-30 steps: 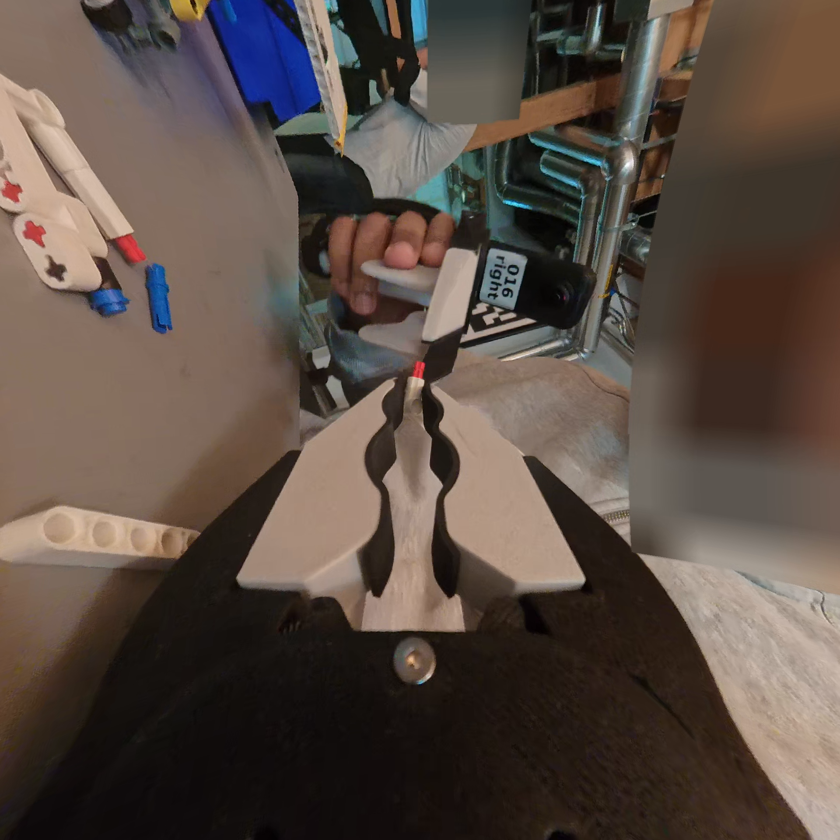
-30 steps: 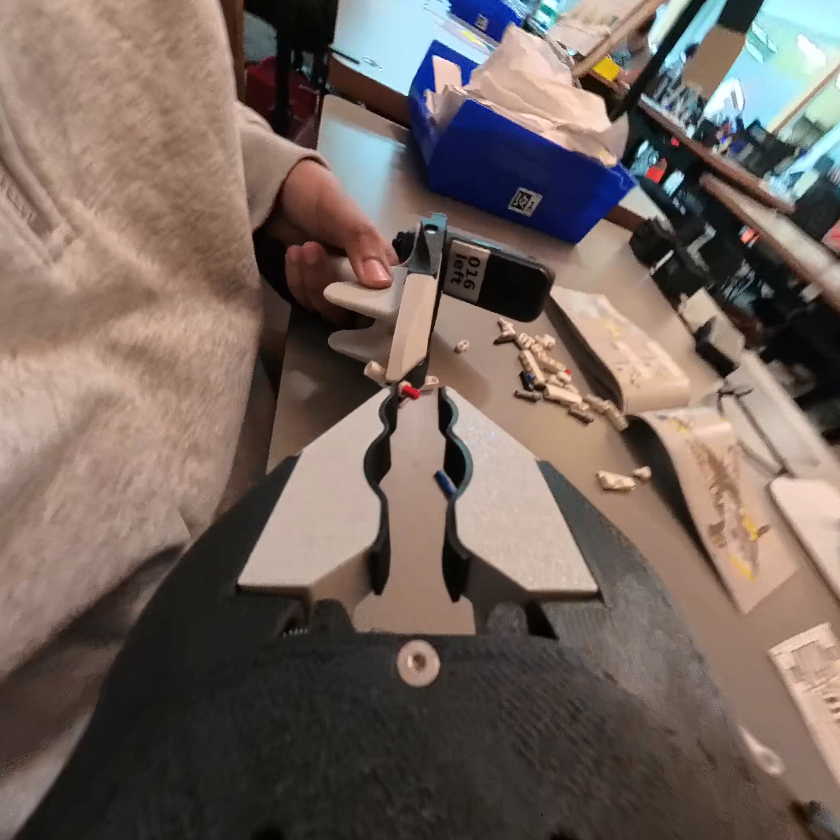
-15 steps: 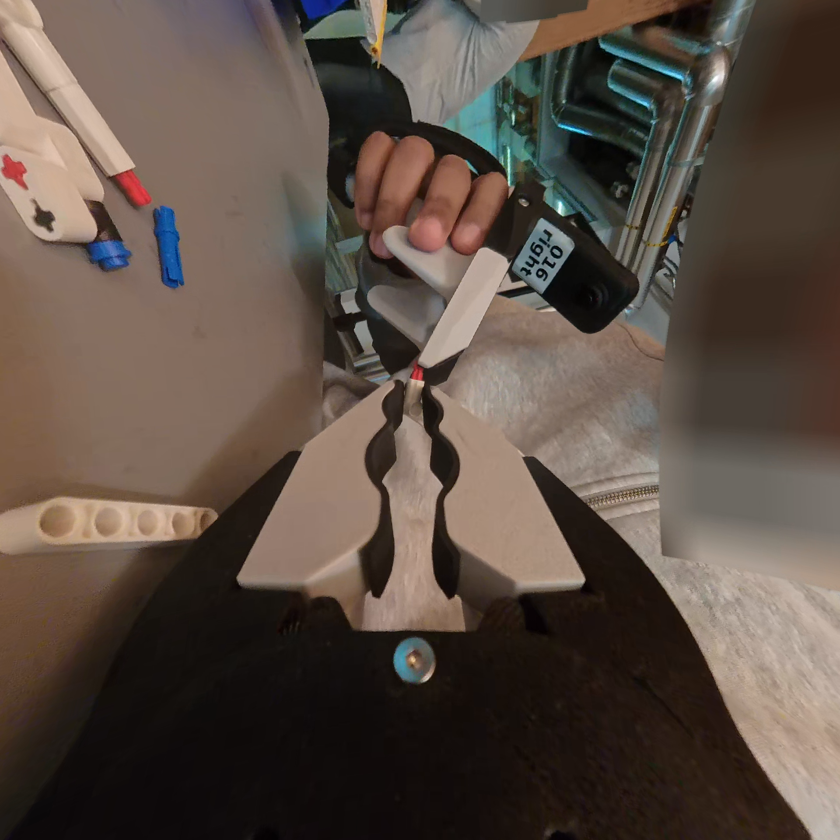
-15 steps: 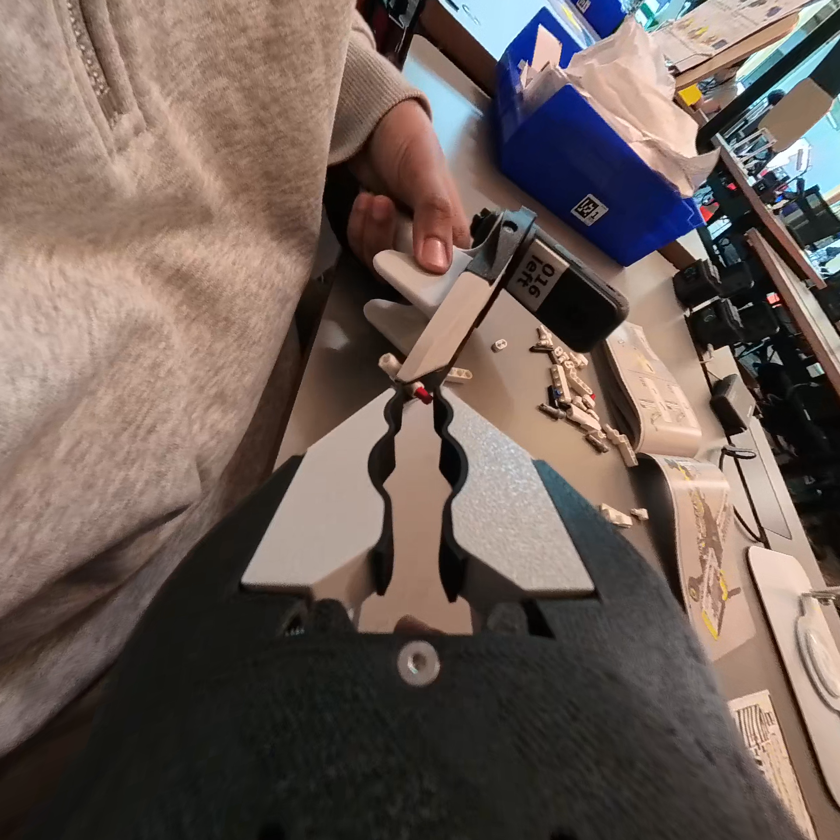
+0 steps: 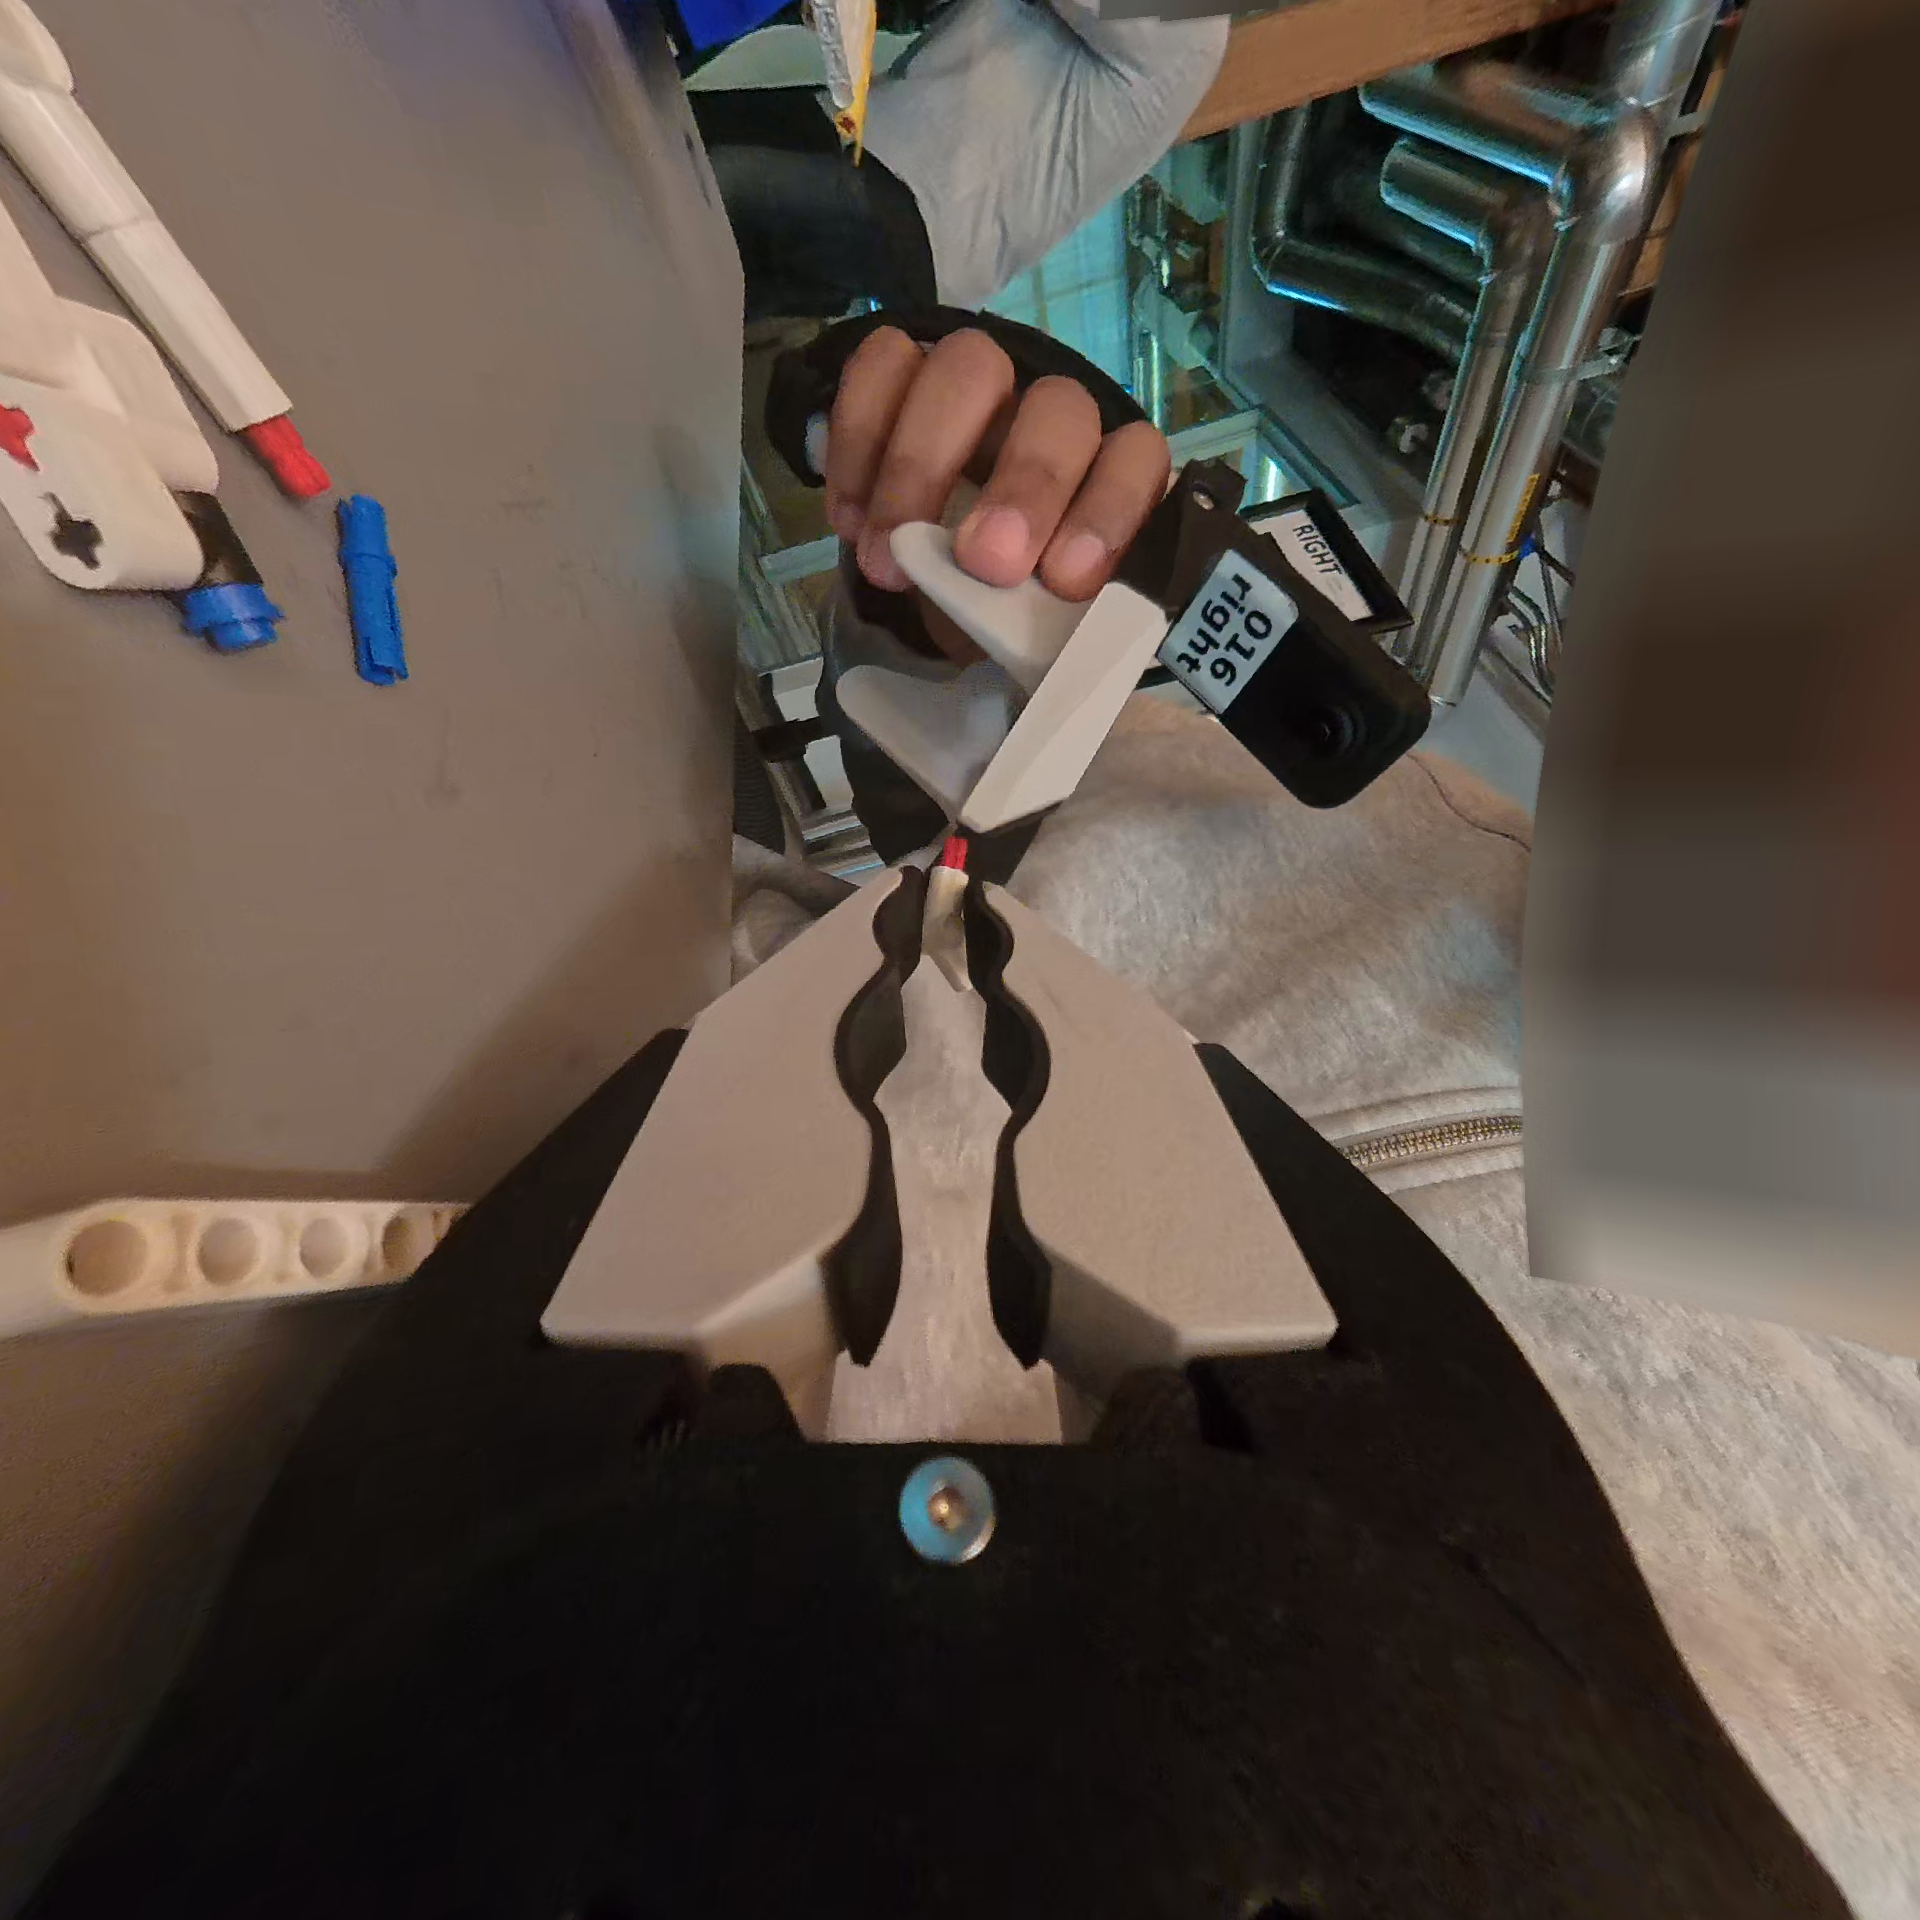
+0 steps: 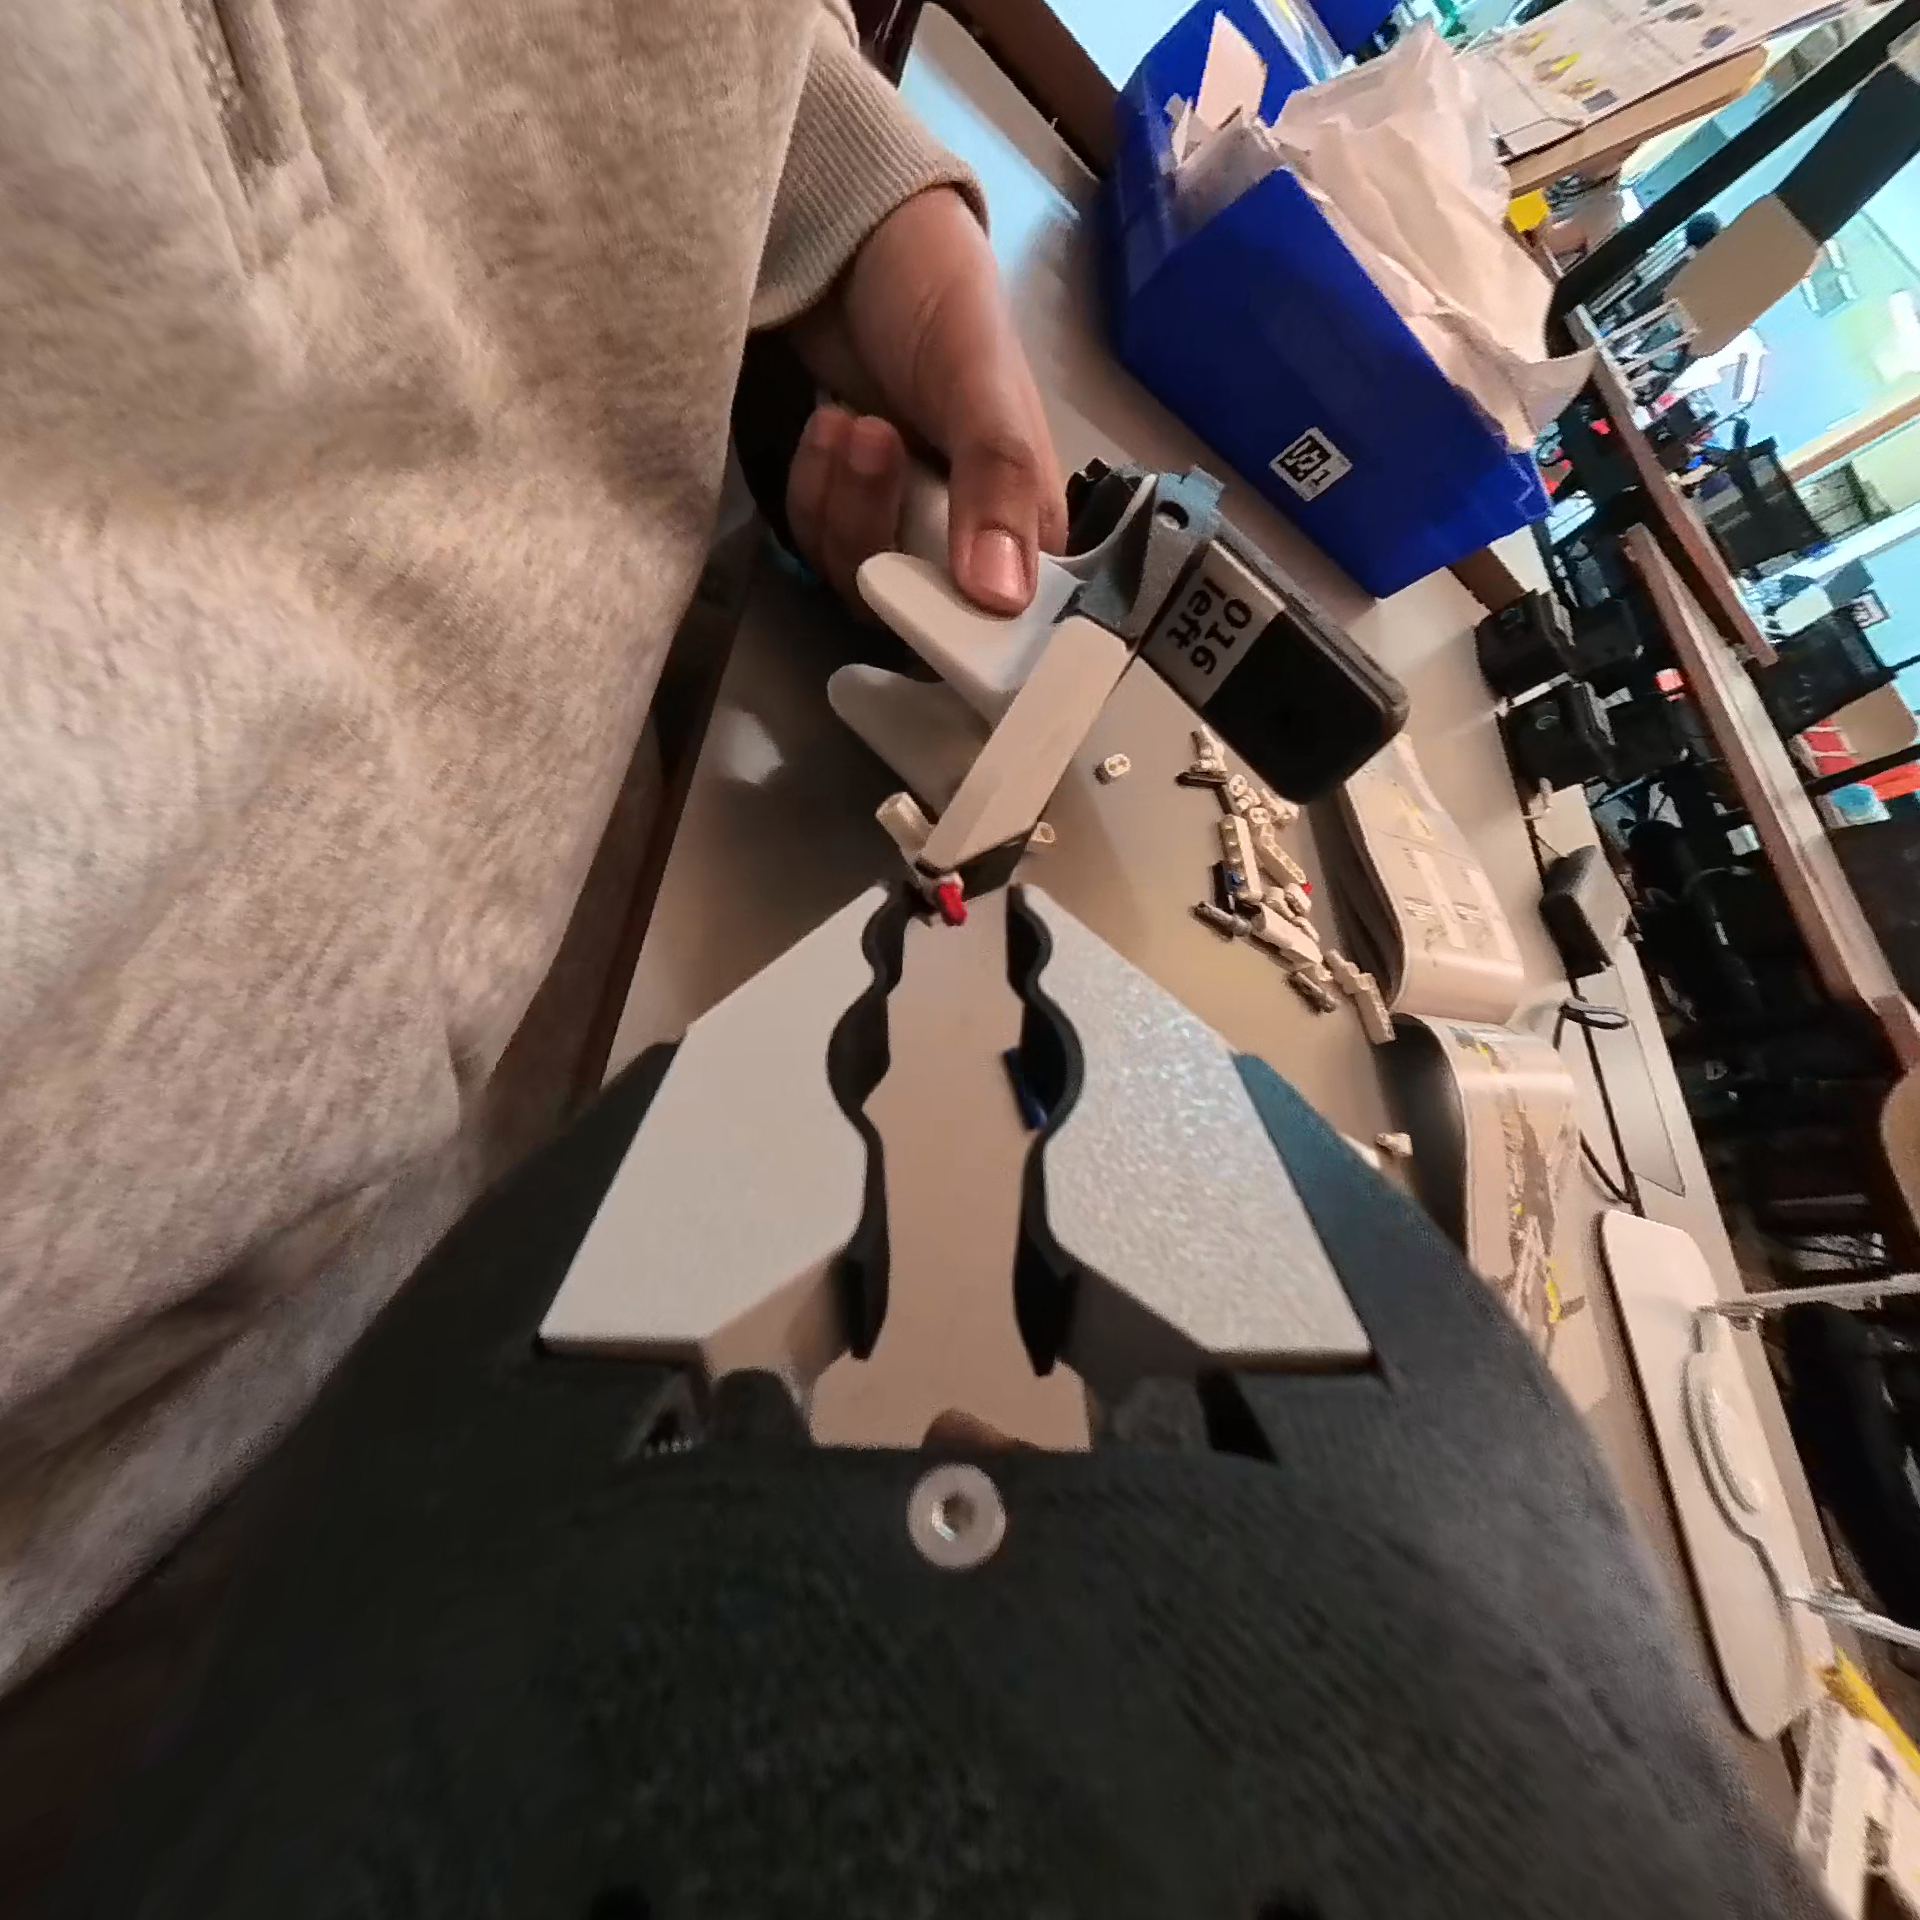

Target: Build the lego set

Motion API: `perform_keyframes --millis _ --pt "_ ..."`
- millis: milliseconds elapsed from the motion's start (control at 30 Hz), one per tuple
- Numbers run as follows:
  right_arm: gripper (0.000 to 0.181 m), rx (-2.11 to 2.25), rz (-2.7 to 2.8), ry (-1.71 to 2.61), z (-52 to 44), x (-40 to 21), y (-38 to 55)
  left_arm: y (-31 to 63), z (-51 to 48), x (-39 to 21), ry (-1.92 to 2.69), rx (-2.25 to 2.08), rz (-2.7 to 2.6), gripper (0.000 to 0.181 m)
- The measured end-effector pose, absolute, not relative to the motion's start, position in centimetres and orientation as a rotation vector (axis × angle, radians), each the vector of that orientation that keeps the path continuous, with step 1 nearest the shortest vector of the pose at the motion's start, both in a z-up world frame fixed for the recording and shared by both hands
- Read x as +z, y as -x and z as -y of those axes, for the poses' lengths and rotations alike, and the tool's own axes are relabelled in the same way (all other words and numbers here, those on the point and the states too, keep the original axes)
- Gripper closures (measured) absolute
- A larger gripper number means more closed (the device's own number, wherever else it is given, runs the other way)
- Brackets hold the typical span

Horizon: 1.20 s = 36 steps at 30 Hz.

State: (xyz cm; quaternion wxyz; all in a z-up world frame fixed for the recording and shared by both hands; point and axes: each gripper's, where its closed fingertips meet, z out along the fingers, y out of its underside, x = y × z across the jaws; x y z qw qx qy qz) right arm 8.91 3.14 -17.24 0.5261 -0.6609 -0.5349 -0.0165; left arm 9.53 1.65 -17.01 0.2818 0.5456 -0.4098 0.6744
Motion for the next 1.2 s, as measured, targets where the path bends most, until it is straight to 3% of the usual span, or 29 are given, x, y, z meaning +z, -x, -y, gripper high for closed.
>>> perform_keyframes --millis 267,600,733,833,1067,1200 --pt "0.176 -0.021 1.323 1.587 -3.0 -17.3 -8.8 -9.7 -1.8 -16.8 -1.468 1.825 1.085 0.175" --pt "0.176 0.168 0.866 1.824 -4.8 -16.8 -11.0 -10.1 -3.7 -15.5 -1.491 2.002 1.155 0.147" --pt "0.176 0.581 0.287 2.167 -5.5 -20.1 -12.8 -10.9 -5.2 -17.1 -1.694 2.011 1.381 0.158" --pt "0.177 0.971 -0.062 2.133 -5.4 -20.0 -12.3 -10.9 -5.6 -17.2 -1.751 2.009 1.472 0.16" --pt "0.177 1.243 -0.188 2.092 -5.0 -19.9 -9.7 -11.0 -4.5 -18.0 -1.733 1.974 1.491 0.151" --pt "0.177 1.369 -0.21 2.005 -5.2 -18.8 -9.0 -10.9 -4.1 -17.5 -1.699 1.995 1.459 0.174"
